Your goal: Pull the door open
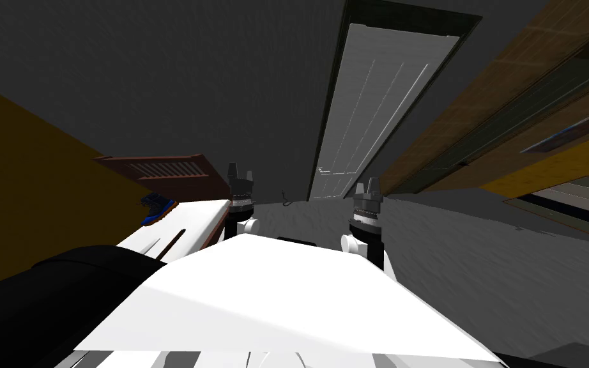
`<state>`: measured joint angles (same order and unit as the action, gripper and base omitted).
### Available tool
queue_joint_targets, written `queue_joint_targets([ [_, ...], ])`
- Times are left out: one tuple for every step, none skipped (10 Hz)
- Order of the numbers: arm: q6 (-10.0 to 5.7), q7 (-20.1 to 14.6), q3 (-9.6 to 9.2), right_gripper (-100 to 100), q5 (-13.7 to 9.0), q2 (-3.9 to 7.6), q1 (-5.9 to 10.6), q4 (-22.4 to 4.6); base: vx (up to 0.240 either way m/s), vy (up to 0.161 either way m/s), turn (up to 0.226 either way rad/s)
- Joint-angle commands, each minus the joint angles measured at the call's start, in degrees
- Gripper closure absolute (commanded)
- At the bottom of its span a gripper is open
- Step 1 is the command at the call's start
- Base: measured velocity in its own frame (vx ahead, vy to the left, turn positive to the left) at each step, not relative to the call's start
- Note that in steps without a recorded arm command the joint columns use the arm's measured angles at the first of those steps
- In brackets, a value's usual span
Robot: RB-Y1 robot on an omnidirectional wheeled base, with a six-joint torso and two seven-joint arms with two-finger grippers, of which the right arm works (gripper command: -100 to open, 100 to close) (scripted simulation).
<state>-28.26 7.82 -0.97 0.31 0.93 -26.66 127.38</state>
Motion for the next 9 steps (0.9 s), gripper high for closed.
queue_joint_targets([
  [-0.43,-0.4,-0.01,-100,-0.2,0.43,0.47,-1.7,0.065,-0.017,0.034],
  [-0.88,-0.8,-0.02,-100,-0.4,0.85,0.96,-3.5,0.122,-0.011,0.095],
  [-1.1,-1.1,-0.03,-100,-0.5,1.07,1.2,-4.4,0.127,-0.016,0.043],
  [-1.41,-1.3,-0.04,-100,-0.6,1.35,1.54,-5.6,0.107,-0.02,0.042],
  [-1.74,-1.7,-0.04,-100,-0.7,1.64,1.89,-6.9,0.097,-0.026,0.051],
  [-2.06,-2.0,-0.05,-100,-0.9,1.93,2.24,-8.2,0.087,-0.029,0.054],
  [-2.42,-2.3,-0.06,-100,-1.0,2.25,2.64,-9.6,0.083,-0.019,0.052],
  [-2.83,-2.7,-0.07,-100,-1.2,2.6,3.08,-11.3,0.086,-0.028,0.06],
  [-3.23,-3.1,-0.08,-100,-1.3,2.95,3.52,-12.9,0.089,-0.027,0.064],
])
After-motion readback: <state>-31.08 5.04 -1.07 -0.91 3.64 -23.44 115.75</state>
